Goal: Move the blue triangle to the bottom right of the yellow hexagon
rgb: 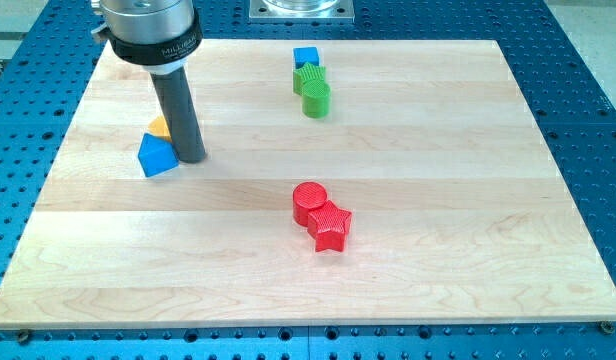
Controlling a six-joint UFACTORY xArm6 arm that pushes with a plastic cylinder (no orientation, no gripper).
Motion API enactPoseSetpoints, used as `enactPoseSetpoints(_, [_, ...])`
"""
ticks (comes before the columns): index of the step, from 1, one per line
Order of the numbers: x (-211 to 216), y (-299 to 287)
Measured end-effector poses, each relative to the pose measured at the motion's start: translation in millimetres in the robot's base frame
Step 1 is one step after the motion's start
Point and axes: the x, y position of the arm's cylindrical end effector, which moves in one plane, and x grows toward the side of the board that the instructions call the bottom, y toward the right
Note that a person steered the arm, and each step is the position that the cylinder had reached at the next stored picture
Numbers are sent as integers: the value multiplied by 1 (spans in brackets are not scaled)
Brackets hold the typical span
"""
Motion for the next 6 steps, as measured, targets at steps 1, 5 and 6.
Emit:
enactPoseSetpoints(1, [6, 1])
enactPoseSetpoints(5, [12, -49])
enactPoseSetpoints(6, [20, -39])
